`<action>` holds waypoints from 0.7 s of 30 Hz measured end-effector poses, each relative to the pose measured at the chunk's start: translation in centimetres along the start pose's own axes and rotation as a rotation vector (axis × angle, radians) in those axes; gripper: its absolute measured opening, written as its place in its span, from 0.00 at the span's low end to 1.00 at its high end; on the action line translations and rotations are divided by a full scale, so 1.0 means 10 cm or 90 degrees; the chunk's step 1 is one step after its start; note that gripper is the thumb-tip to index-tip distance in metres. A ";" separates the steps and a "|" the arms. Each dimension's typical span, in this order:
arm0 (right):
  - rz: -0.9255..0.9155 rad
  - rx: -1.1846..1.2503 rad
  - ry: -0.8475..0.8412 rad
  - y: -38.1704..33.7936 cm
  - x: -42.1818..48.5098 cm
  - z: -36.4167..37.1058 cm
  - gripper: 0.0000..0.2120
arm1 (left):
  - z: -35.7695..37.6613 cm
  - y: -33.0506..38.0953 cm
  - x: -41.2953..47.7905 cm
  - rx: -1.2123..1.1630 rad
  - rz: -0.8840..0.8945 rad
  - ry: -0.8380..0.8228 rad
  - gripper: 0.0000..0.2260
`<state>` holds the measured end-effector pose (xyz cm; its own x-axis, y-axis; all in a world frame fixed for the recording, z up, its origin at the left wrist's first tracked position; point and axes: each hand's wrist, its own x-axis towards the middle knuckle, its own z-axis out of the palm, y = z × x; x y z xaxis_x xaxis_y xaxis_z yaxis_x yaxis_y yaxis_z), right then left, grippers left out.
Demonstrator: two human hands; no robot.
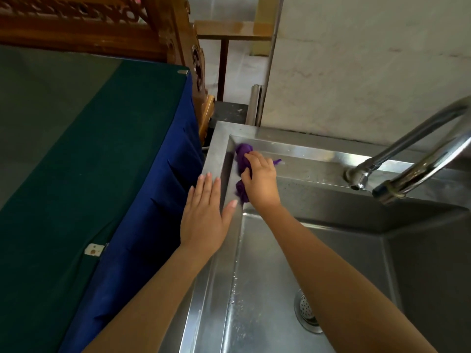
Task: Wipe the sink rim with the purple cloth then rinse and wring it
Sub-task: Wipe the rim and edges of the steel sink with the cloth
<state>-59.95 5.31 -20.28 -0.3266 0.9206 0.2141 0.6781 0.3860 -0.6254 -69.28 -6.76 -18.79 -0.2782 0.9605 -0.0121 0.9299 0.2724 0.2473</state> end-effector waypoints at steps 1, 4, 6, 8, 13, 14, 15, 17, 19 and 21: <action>-0.008 -0.010 0.007 0.02 -0.01 -0.01 0.17 | 0.01 0.01 0.10 0.000 0.005 -0.004 0.36; -0.012 -0.014 0.070 0.18 -0.06 -0.16 0.17 | 0.07 0.02 0.28 0.046 0.019 -0.001 0.34; 0.051 0.015 0.166 0.36 -0.08 -0.36 0.18 | 0.11 0.03 0.30 0.073 0.019 0.008 0.34; 0.149 0.008 0.254 0.59 -0.06 -0.54 0.18 | 0.12 0.03 0.28 0.077 0.021 0.009 0.34; 0.293 -0.144 0.251 0.87 0.01 -0.56 0.22 | 0.11 0.03 0.28 0.073 0.024 0.018 0.33; 0.298 -0.166 0.233 0.88 -0.01 -0.53 0.24 | 0.12 0.03 0.28 0.074 0.024 0.020 0.33; 0.303 -0.181 0.219 0.90 -0.03 -0.50 0.25 | 0.12 0.03 0.27 0.075 0.026 0.021 0.32; 0.313 -0.176 0.210 0.93 -0.02 -0.45 0.27 | 0.13 0.02 0.28 0.076 0.026 0.022 0.32; 0.310 -0.161 0.215 0.91 0.00 -0.40 0.27 | 0.12 0.02 0.28 0.078 0.025 0.025 0.32; 0.280 -0.166 0.218 0.84 0.01 -0.33 0.25 | 0.12 0.03 0.28 0.082 0.025 0.022 0.33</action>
<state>-52.10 8.88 -23.07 0.2210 0.9470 0.2331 0.8541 -0.0726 -0.5149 -69.46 -3.93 -19.94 -0.2473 0.9685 0.0298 0.9627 0.2421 0.1206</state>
